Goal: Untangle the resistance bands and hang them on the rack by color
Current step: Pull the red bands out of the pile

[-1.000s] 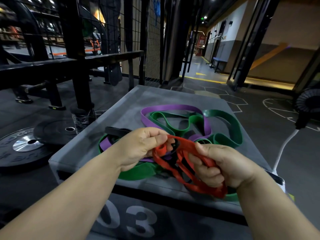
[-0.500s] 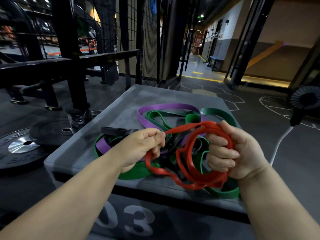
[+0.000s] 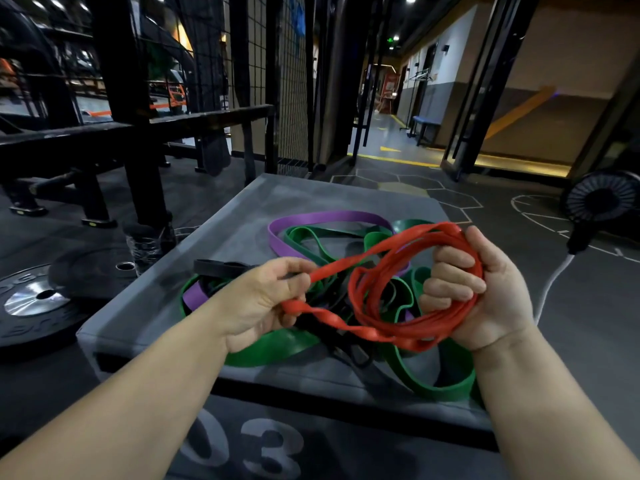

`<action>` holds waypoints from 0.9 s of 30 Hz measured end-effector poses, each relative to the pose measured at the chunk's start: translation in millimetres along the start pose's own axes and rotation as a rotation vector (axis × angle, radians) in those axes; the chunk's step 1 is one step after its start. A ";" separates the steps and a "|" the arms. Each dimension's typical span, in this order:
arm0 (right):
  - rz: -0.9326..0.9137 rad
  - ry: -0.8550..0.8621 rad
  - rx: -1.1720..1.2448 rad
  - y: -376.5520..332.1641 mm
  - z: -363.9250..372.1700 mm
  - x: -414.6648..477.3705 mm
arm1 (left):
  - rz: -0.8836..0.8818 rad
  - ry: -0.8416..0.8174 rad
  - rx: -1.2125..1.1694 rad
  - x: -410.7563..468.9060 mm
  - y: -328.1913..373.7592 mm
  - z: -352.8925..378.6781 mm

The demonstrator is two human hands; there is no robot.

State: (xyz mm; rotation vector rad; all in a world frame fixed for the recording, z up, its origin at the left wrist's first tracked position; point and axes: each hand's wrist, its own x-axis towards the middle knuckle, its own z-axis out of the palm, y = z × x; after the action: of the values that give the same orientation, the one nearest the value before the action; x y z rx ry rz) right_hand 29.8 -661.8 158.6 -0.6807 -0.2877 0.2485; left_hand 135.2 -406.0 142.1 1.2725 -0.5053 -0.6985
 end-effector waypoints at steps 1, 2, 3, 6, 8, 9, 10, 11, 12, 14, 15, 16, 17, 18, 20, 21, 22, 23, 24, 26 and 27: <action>0.006 0.005 0.016 -0.5 -2.6 0.2 | 0.021 0.014 -0.077 0.7 0.5 -0.1; 0.008 0.006 0.039 -0.4 -4.1 0.3 | 0.033 0.020 -0.139 1.4 0.4 -0.4; 0.002 0.022 0.058 0.0 -4.9 0.4 | 0.029 0.020 -0.176 0.8 0.9 0.5; -0.111 0.237 0.042 2.8 4.2 0.6 | 0.012 -0.053 -0.180 1.2 -1.4 2.7; -0.225 0.430 0.009 4.2 13.2 0.8 | 0.012 -0.081 -0.136 0.1 -1.8 3.5; -0.262 0.479 0.010 4.8 16.2 1.4 | 0.020 -0.082 -0.106 0.2 -2.8 3.2; -0.280 0.495 0.027 5.4 18.1 1.9 | 0.029 -0.080 -0.079 0.2 -3.2 2.5; -0.285 0.495 0.048 5.9 18.9 2.1 | 0.038 -0.082 -0.060 -0.6 -2.5 2.2; -0.284 0.493 0.057 6.6 19.8 2.4 | 0.041 -0.083 -0.038 -1.0 -2.1 1.8; -0.281 0.505 0.051 7.6 21.2 3.1 | 0.033 -0.092 0.029 -1.0 -2.8 -0.8; -0.281 0.512 0.047 8.1 22.2 3.9 | 0.025 -0.112 0.078 -1.2 -3.1 -2.1; -0.283 0.523 0.040 9.0 23.7 4.8 | 0.021 -0.165 0.128 -1.7 -2.9 -4.3; -0.282 0.538 0.031 9.8 24.5 5.9 | 0.016 -0.232 0.187 -3.3 -2.0 -6.4; -0.279 0.554 0.020 10.6 26.1 6.8 | 0.022 -0.283 0.279 -4.4 -2.3 -9.1; -0.271 0.586 -0.003 12.0 28.2 8.5 | 0.035 -0.294 0.452 -4.1 -5.1 -9.4; -0.268 0.599 -0.016 12.2 29.1 9.0 | 0.065 -0.227 0.490 -3.2 -5.8 -6.4; -0.264 0.611 -0.034 12.4 30.4 9.5 | 0.106 -0.128 0.485 -2.9 -4.9 -2.4; -0.257 0.623 -0.059 12.3 31.7 10.1 | 0.136 -0.015 0.416 -1.5 -3.4 -0.3; -0.248 0.631 -0.088 12.5 32.9 10.5 | 0.148 0.079 0.279 0.1 -1.4 -0.3; -0.231 0.630 -0.142 14.2 34.8 11.7 | 0.148 0.164 -0.067 2.5 2.9 -3.5; -0.221 0.622 -0.164 15.8 36.2 12.7 | 0.144 0.172 -0.200 3.1 5.2 -5.6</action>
State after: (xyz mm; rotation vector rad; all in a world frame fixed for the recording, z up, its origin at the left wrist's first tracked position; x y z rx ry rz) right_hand 27.2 -624.9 177.4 -0.8464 0.2161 -0.2037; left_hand 142.2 -403.6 145.7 1.0859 -0.3719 -0.5004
